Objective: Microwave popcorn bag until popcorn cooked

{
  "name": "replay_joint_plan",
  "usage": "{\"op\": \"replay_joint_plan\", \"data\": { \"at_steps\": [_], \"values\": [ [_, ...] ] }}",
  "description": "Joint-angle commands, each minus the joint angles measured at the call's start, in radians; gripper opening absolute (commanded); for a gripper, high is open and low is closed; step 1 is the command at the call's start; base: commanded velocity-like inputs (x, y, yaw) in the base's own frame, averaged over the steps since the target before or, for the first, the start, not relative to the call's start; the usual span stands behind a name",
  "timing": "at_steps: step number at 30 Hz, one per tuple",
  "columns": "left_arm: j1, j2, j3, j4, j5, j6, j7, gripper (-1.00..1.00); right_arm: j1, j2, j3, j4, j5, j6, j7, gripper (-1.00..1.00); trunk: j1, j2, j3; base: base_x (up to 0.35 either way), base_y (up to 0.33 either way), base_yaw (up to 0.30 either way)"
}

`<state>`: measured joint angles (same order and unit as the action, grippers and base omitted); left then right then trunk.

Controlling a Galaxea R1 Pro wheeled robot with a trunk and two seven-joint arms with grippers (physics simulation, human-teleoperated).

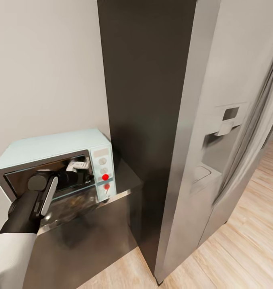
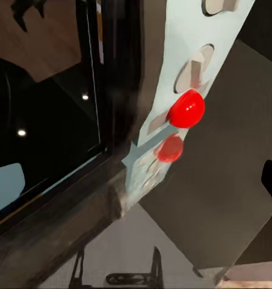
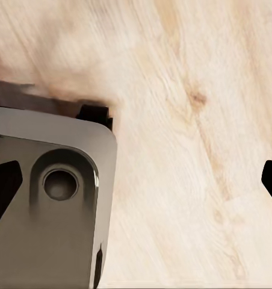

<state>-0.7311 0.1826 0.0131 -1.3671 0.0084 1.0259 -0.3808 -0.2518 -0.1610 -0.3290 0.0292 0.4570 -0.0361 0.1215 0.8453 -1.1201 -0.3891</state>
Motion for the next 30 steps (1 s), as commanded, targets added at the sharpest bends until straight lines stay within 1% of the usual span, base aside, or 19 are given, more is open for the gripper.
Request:
{"op": "replay_joint_plan", "data": {
  "at_steps": [1,5,8,10,11,12,15,19,26,28,29,30],
  "values": [
    [-0.001,0.0,0.001,-0.001,0.001,0.006,-0.003,1.0,-0.001,-0.001,-0.009,0.003,0.008,-0.004,0.001,1.0,0.0,-0.001,-0.001,-0.311,0.0,0.0],
    [-0.001,-0.001,0.001,-0.003,0.001,0.008,-0.003,1.0,-0.001,0.0,-0.009,0.003,0.008,-0.004,0.001,1.0,0.0,-0.001,-0.001,-0.333,0.0,0.0],
    [-0.001,-0.013,0.001,-0.004,0.002,0.01,-0.003,1.0,-0.001,0.0,-0.009,0.003,0.008,-0.004,0.0,1.0,0.0,-0.001,-0.001,-0.344,0.0,0.0],
    [-0.001,-0.031,0.0,-0.005,0.003,0.012,-0.003,1.0,-0.002,0.0,-0.009,0.003,0.008,-0.004,0.0,1.0,0.0,-0.001,-0.001,-0.346,0.0,0.0],
    [-0.001,-0.065,0.0,-0.004,0.003,0.012,-0.002,1.0,-0.002,0.0,-0.009,0.003,0.008,-0.003,0.0,1.0,0.0,-0.001,-0.001,-0.347,0.0,0.0],
    [-0.001,-0.084,0.0,-0.003,0.003,0.012,-0.001,1.0,-0.002,0.0,-0.009,0.003,0.008,-0.002,0.0,1.0,0.0,-0.001,-0.001,-0.347,0.0,0.0],
    [-0.001,-0.117,0.001,0.002,0.005,0.012,0.0,1.0,-0.002,0.0,-0.01,0.003,0.008,0.0,0.0,1.0,0.0,-0.001,-0.001,-0.347,0.0,0.0],
    [0.007,-0.127,0.001,0.005,0.007,0.009,0.002,1.0,-0.002,0.0,-0.01,0.003,0.008,0.0,0.0,1.0,0.0,-0.001,-0.001,-0.347,0.0,0.0],
    [0.008,-0.135,0.001,0.014,0.008,0.002,0.006,1.0,-0.002,0.001,-0.01,0.003,0.007,0.002,0.0,1.0,0.0,-0.001,-0.001,-0.347,0.0,0.0],
    [0.01,-0.137,0.001,0.056,0.01,0.0,0.01,1.0,-0.002,0.0,-0.01,0.003,0.007,0.002,0.0,1.0,0.0,-0.001,-0.001,-0.347,0.0,0.0],
    [0.011,-0.138,0.001,0.123,0.014,-0.009,0.011,1.0,-0.001,0.0,-0.01,0.003,0.007,0.002,0.0,1.0,0.0,-0.001,-0.001,-0.347,0.0,0.0],
    [0.012,-0.145,0.001,0.245,0.026,-0.055,0.011,1.0,-0.002,0.001,-0.01,0.003,0.007,0.002,0.0,1.0,0.0,-0.001,-0.001,-0.347,0.0,0.0]
  ]
}}
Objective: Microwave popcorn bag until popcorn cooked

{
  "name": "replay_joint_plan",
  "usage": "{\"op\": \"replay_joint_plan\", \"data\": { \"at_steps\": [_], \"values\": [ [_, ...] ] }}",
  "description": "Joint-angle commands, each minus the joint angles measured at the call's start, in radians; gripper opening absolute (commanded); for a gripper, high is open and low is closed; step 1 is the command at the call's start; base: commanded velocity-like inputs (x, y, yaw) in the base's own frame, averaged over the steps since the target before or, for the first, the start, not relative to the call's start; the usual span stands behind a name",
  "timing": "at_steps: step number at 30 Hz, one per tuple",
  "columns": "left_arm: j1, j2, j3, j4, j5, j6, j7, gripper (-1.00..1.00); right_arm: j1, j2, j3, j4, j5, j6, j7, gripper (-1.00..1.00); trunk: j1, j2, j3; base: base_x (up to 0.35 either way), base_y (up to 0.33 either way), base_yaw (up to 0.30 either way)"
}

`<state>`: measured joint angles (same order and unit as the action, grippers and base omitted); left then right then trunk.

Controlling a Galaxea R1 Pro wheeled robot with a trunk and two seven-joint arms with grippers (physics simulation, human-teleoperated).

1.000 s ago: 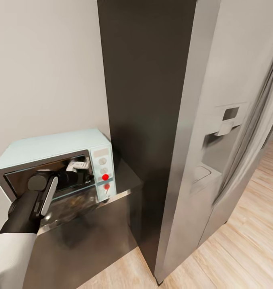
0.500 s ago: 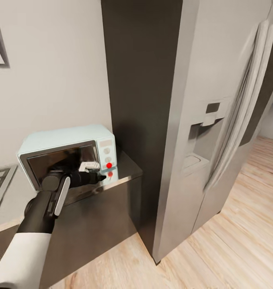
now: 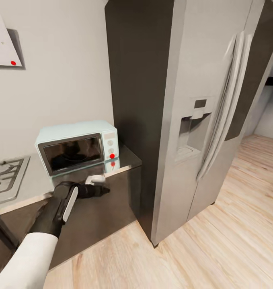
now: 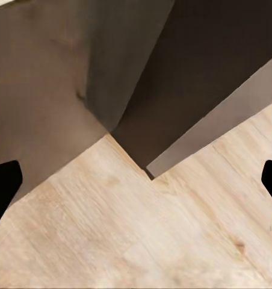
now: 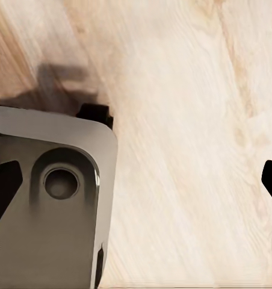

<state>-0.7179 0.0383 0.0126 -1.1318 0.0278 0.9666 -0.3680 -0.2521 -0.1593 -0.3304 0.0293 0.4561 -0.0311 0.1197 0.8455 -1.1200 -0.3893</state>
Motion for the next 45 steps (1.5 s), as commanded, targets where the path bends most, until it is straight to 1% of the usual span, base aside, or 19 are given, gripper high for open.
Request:
{"op": "replay_joint_plan", "data": {
  "at_steps": [1,4,6,7,8,10,12,13,14,17,19,21,23,24,29,34,35,38,45],
  "values": [
    [-0.001,-0.008,0.002,0.084,0.015,-0.043,-0.001,1.0,-0.001,-0.001,-0.009,0.003,0.008,-0.004,0.002,1.0,-0.001,-0.001,-0.001,-0.347,-0.018,0.0],
    [-0.001,-0.027,0.004,0.321,0.035,-0.263,0.008,1.0,-0.002,0.0,-0.007,0.003,0.009,-0.005,0.002,1.0,-0.001,-0.001,-0.001,-0.319,-0.088,0.0],
    [-0.001,-0.033,0.004,0.454,0.047,-0.384,0.017,1.0,-0.001,0.0,-0.007,0.003,0.009,-0.005,0.002,1.0,-0.001,-0.001,-0.001,-0.26,-0.139,0.0],
    [-0.001,-0.035,0.004,0.54,0.065,-0.447,0.021,1.0,-0.001,0.0,-0.007,0.003,0.009,-0.005,0.002,1.0,-0.001,-0.001,-0.001,-0.221,-0.153,0.0],
    [-0.001,-0.035,0.004,0.591,0.082,-0.479,0.022,1.0,-0.001,0.0,-0.007,0.003,0.009,-0.006,0.002,1.0,-0.001,-0.001,-0.001,-0.206,-0.156,0.0],
    [-0.001,-0.036,0.003,0.791,0.17,-0.593,0.026,1.0,-0.001,0.0,-0.007,0.003,0.009,-0.006,0.002,1.0,-0.001,-0.001,-0.001,-0.188,-0.159,0.0],
    [-0.001,-0.033,0.003,0.88,0.186,-0.657,0.032,1.0,-0.001,0.0,-0.007,0.003,0.01,-0.006,0.003,1.0,-0.001,-0.001,-0.001,-0.177,-0.154,0.0],
    [-0.001,-0.032,0.003,0.936,0.19,-0.707,0.044,1.0,-0.001,0.0,-0.007,0.003,0.01,-0.006,0.003,1.0,-0.001,-0.001,-0.001,-0.128,-0.108,0.0],
    [-0.001,-0.03,0.003,1.038,0.196,-0.81,0.084,1.0,-0.001,0.001,-0.007,0.003,0.01,-0.006,0.003,1.0,-0.001,-0.001,-0.001,-0.052,-0.044,0.0],
    [0.011,-0.03,0.003,1.109,0.202,-0.917,0.187,1.0,-0.001,0.001,-0.007,0.003,0.01,-0.006,0.003,1.0,-0.001,-0.001,-0.001,-0.023,-0.019,0.0],
    [0.06,-0.032,0.003,1.125,0.204,-0.951,0.255,1.0,-0.001,0.001,-0.007,0.004,0.01,-0.007,0.007,1.0,-0.001,-0.001,-0.001,-0.007,-0.006,0.0],
    [0.116,-0.036,0.003,1.131,0.205,-0.964,0.288,1.0,0.007,0.002,-0.007,0.004,0.012,-0.009,0.012,1.0,-0.001,-0.001,-0.001,-0.002,-0.002,0.0],
    [0.154,-0.038,0.003,1.132,0.205,-0.966,0.295,1.0,0.012,0.006,-0.006,0.004,0.013,-0.008,0.012,1.0,-0.001,-0.001,-0.001,0.0,0.0,0.0],
    [0.235,-0.038,0.003,1.133,0.205,-0.967,0.301,1.0,0.014,0.018,-0.005,0.004,0.015,-0.007,0.011,1.0,-0.001,-0.001,-0.001,0.0,0.0,0.0],
    [0.369,-0.033,0.003,1.133,0.207,-0.97,0.302,1.0,0.014,0.021,-0.003,0.004,0.016,-0.009,0.011,1.0,-0.001,-0.001,-0.001,0.0,0.0,0.0],
    [0.437,-0.035,0.003,1.133,0.208,-0.972,0.302,1.0,0.014,0.02,-0.003,0.004,0.015,-0.007,0.004,1.0,-0.001,-0.001,-0.001,0.0,0.0,0.0],
    [0.447,-0.047,0.002,1.133,0.207,-0.972,0.302,1.0,0.014,0.02,-0.003,0.004,0.015,-0.005,0.004,1.0,-0.001,-0.001,-0.001,0.0,0.0,0.0],
    [0.454,-0.062,0.003,1.133,0.207,-0.973,0.301,1.0,0.014,0.021,-0.003,0.004,0.014,0.007,0.004,1.0,-0.001,-0.001,-0.001,0.0,0.0,0.0],
    [0.457,-0.064,0.003,1.133,0.207,-0.973,0.301,1.0,0.014,0.023,-0.003,0.004,0.012,0.014,0.004,1.0,-0.001,-0.001,-0.001,0.0,0.0,0.06]
  ]
}}
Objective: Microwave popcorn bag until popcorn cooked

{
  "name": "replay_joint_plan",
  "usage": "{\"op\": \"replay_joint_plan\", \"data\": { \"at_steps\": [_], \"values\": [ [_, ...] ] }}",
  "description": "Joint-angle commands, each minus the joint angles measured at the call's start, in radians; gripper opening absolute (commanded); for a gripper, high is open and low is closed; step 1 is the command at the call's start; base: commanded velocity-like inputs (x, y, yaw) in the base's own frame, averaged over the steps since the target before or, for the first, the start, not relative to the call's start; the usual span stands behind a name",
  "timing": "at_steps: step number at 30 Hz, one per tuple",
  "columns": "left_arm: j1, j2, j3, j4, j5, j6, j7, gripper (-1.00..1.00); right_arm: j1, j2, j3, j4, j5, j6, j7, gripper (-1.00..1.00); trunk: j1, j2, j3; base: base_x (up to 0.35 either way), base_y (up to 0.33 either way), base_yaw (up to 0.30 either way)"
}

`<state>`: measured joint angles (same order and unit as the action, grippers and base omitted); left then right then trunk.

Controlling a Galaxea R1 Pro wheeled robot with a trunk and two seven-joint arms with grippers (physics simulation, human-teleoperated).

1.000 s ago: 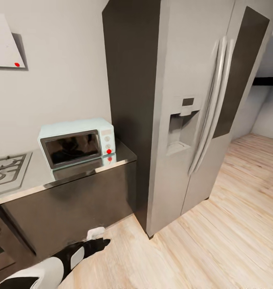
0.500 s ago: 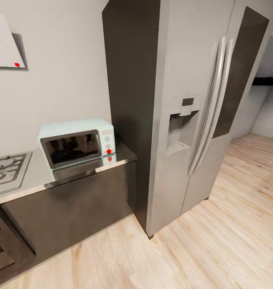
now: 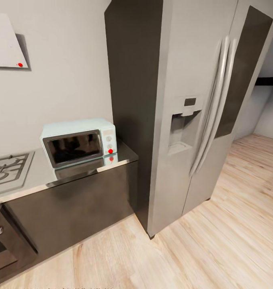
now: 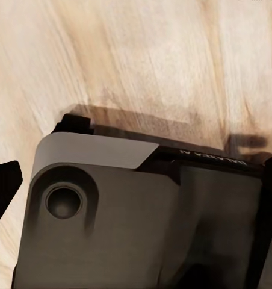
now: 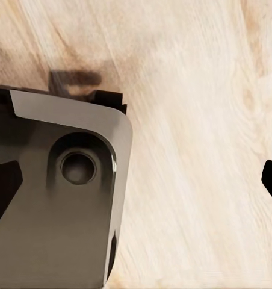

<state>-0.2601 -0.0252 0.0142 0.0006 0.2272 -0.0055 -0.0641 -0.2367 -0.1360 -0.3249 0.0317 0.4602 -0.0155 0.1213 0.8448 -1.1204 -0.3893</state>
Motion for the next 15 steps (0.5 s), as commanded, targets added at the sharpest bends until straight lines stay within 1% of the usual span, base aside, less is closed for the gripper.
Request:
{"op": "replay_joint_plan", "data": {
  "at_steps": [1,15],
  "values": [
    [-0.001,0.0,0.001,0.001,0.008,-0.001,-0.003,1.0,-0.001,-0.001,-0.009,0.002,0.008,-0.001,0.002,1.0,0.0,-0.001,-0.001,0.0,0.0,0.224],
    [-0.001,0.001,0.001,0.001,0.008,-0.001,-0.002,1.0,0.015,-0.001,-0.008,0.002,0.008,0.001,0.0,1.0,0.0,-0.001,-0.001,0.0,0.0,0.268]
  ]
}}
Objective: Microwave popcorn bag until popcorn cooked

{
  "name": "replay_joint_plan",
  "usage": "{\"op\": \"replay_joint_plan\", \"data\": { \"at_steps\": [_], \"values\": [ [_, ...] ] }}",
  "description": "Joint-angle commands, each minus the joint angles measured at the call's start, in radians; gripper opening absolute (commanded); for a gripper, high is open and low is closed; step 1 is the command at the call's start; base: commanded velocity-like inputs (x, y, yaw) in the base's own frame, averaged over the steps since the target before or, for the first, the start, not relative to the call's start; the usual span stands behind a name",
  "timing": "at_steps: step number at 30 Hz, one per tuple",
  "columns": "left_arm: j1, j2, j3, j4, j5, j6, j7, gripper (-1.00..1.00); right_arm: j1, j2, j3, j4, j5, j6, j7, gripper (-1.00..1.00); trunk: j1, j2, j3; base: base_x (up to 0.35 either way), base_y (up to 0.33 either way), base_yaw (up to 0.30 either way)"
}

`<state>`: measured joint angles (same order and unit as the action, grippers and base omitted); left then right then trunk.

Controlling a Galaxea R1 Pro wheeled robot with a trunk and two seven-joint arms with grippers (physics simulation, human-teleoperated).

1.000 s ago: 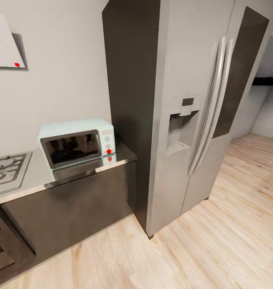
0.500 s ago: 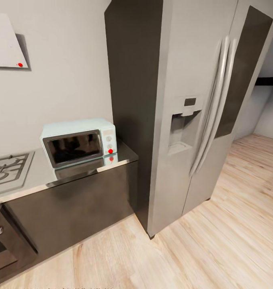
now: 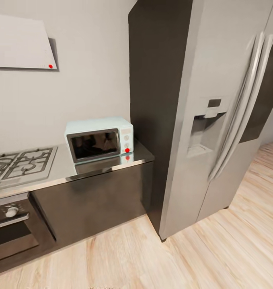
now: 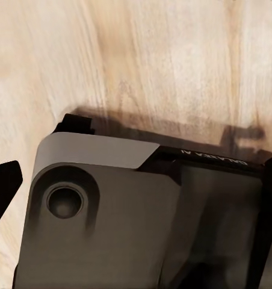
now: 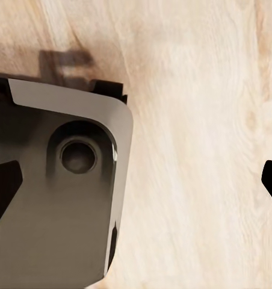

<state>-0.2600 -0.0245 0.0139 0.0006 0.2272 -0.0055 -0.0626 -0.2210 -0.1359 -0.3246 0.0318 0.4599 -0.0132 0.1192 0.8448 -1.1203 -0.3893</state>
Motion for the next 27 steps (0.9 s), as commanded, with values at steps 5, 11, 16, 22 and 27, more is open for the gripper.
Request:
{"op": "replay_joint_plan", "data": {
  "at_steps": [5,11,16,22,27],
  "values": [
    [-0.001,0.001,0.001,0.001,0.007,0.0,-0.004,1.0,0.0,-0.001,-0.009,0.002,0.006,-0.005,0.002,1.0,0.0,-0.001,-0.001,0.0,0.0,0.273],
    [-0.001,-0.003,0.0,0.001,0.005,0.003,-0.008,1.0,0.0,-0.001,-0.01,0.002,0.005,-0.008,0.002,1.0,0.0,-0.001,-0.001,0.0,0.0,0.273],
    [0.002,-0.006,0.0,0.001,0.002,0.002,-0.008,1.0,0.012,0.0,-0.01,0.002,0.005,-0.014,0.002,1.0,0.0,-0.001,-0.001,0.0,0.0,0.272],
    [0.002,-0.008,0.0,0.001,0.001,0.001,-0.008,1.0,0.014,0.0,-0.01,0.002,0.005,-0.015,0.002,1.0,0.0,-0.001,-0.001,0.0,0.0,0.272],
    [0.002,-0.008,0.0,0.001,0.0,0.001,-0.008,1.0,0.015,0.0,-0.01,0.002,0.004,-0.014,0.002,1.0,0.0,-0.001,-0.001,0.0,0.0,0.272]
  ]
}}
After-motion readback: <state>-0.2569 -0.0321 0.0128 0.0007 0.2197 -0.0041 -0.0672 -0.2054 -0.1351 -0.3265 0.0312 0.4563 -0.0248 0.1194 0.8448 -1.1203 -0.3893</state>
